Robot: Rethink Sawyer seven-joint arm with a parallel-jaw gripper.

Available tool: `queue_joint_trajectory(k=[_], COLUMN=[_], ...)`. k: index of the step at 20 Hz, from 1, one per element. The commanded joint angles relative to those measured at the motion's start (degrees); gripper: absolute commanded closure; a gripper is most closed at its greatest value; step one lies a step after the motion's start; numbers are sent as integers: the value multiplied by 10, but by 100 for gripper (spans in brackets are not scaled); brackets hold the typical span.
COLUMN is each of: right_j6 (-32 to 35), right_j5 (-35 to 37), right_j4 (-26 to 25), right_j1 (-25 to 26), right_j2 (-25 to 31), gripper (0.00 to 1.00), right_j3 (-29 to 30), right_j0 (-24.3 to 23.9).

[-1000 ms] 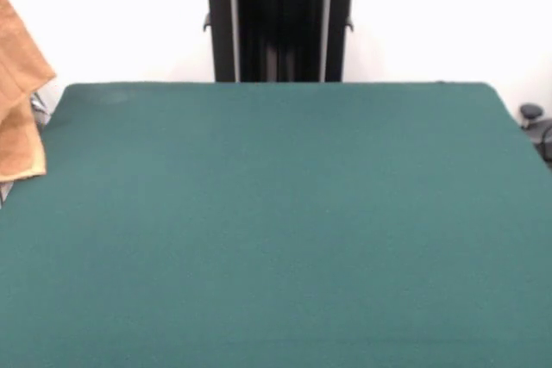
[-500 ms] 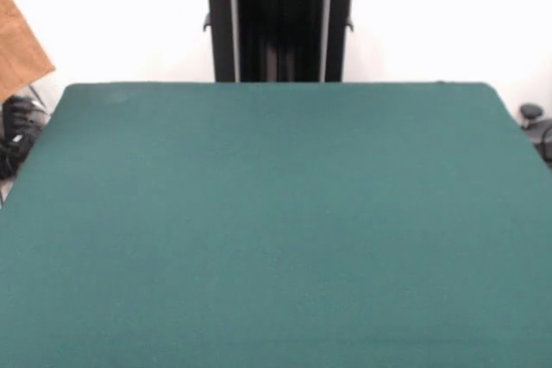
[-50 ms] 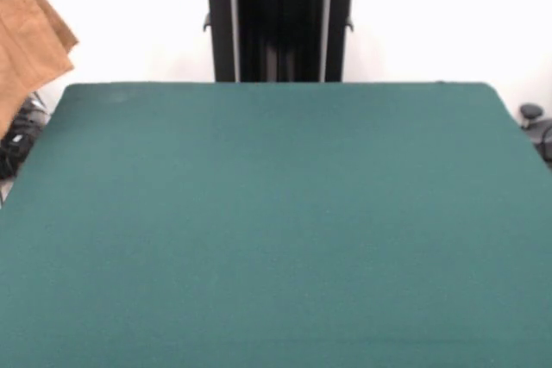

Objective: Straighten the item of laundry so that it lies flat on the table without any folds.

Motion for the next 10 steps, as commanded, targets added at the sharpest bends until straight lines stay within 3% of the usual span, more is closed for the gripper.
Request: queue_joint_trajectory(k=[1,5,10], right_j6=[-91,-51,20], right_j5=[-120,-194,-237], right_j4=[19,17,20], right_j1=[-7,-9,-44], right_j2=[30,23,-1], gripper=[100,100,100], right_j3=[177,226,287], right_j0=[15,17,54])
